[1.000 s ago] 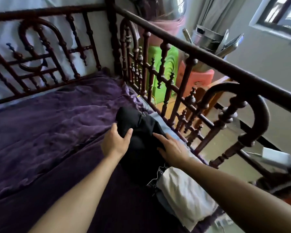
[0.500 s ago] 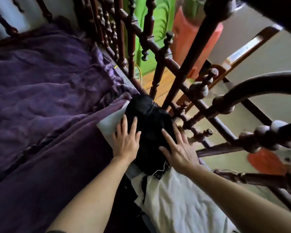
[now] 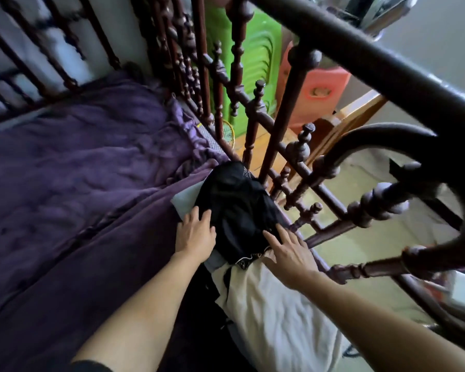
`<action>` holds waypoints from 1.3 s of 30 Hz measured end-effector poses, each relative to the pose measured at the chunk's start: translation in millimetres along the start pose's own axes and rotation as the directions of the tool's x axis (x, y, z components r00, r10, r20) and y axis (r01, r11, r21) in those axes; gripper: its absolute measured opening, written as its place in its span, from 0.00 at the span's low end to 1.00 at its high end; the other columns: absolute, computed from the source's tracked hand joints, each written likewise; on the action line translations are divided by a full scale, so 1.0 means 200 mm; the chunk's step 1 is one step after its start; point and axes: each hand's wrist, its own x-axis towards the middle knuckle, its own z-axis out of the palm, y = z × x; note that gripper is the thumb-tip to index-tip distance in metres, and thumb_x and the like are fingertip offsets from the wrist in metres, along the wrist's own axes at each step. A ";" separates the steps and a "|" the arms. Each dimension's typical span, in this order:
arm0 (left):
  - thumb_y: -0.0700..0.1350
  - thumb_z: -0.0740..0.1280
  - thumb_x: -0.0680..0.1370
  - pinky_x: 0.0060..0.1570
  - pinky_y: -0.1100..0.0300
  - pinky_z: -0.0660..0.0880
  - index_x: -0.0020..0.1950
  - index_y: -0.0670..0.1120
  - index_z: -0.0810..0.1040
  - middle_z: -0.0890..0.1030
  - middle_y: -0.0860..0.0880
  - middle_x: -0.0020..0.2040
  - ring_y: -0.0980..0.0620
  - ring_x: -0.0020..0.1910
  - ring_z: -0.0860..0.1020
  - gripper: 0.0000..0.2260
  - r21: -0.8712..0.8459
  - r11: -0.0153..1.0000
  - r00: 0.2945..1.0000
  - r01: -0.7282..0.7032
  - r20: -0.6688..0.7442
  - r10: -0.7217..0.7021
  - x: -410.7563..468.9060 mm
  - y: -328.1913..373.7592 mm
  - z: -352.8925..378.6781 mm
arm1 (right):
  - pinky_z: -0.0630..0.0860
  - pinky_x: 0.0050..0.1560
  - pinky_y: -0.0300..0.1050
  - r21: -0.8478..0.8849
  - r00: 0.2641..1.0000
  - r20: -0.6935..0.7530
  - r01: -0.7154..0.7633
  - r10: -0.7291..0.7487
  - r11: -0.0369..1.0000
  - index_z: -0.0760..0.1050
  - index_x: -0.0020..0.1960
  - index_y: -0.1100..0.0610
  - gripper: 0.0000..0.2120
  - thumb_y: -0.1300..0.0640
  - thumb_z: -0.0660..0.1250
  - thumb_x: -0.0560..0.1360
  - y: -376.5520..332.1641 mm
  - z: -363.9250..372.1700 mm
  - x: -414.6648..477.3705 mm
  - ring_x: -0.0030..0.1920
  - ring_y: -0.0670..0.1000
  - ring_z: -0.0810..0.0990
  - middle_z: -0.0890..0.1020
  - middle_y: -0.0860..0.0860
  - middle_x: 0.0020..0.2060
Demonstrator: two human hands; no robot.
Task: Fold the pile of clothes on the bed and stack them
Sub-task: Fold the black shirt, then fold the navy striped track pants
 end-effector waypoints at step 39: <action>0.49 0.60 0.78 0.51 0.57 0.73 0.54 0.49 0.78 0.82 0.48 0.53 0.46 0.54 0.79 0.10 -0.326 0.421 0.386 0.847 -0.168 -0.907 -4.67 -2.27 -0.24 | 0.73 0.52 0.48 -0.267 0.191 0.047 0.948 -0.980 0.172 0.70 0.64 0.48 0.17 0.46 0.58 0.78 -3.72 0.38 -2.34 0.57 0.55 0.77 0.75 0.49 0.60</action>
